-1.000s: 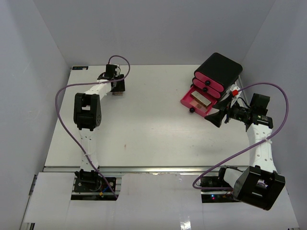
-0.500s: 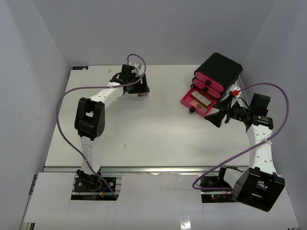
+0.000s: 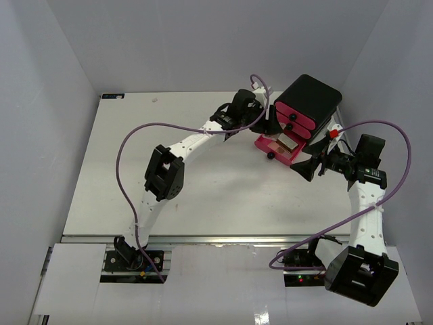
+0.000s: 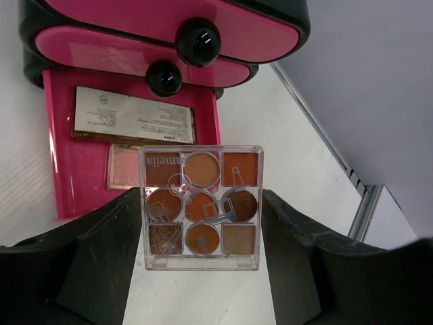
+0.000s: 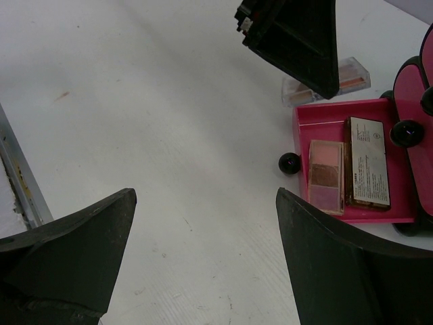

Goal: Organize the makeup

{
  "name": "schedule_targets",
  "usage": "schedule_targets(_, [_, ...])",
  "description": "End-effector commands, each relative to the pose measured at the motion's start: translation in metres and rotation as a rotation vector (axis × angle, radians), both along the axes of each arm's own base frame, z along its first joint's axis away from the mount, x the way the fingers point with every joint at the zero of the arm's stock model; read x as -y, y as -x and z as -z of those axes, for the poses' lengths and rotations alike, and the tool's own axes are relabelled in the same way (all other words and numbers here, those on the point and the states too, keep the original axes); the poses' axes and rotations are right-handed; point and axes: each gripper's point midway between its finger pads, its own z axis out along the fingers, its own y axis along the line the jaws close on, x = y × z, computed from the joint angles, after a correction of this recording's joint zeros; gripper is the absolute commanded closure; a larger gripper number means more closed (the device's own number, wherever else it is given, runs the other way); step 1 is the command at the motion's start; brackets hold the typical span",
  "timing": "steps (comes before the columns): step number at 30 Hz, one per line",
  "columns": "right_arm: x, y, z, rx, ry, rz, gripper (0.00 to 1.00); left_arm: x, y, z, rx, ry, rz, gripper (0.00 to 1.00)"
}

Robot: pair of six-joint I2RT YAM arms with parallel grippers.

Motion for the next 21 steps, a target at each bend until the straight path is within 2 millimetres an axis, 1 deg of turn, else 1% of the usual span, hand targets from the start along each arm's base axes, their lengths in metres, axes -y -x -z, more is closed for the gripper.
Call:
schedule_targets(1, [0.002,-0.001,-0.005,0.034,0.004,0.006,0.1,0.024,-0.005,-0.019,0.062,0.042,-0.012,0.76])
schedule_targets(5, [0.001,0.0,-0.006,0.033,0.002,0.004,0.1,0.036,-0.014,-0.006,0.092,0.041,-0.05,0.75])
schedule_targets(9, [0.001,0.0,-0.006,0.033,0.001,0.004,0.1,0.045,-0.021,-0.004,0.126,0.055,-0.081,0.74])
schedule_targets(12, [0.001,0.0,-0.005,0.031,-0.001,0.004,0.1,0.048,-0.029,0.004,0.14,0.054,-0.11,0.73])
schedule_targets(15, [0.002,-0.001,-0.005,0.031,-0.001,0.005,0.1,0.049,-0.032,0.017,0.14,0.039,-0.128,0.72])
schedule_targets(17, [0.001,-0.001,-0.005,0.027,-0.003,0.003,0.1,0.05,-0.033,0.021,0.141,0.033,-0.135,0.67])
schedule_targets(21, [0.001,-0.001,-0.004,0.027,-0.004,0.003,0.1,0.053,-0.034,0.028,0.143,0.028,-0.146,0.51])
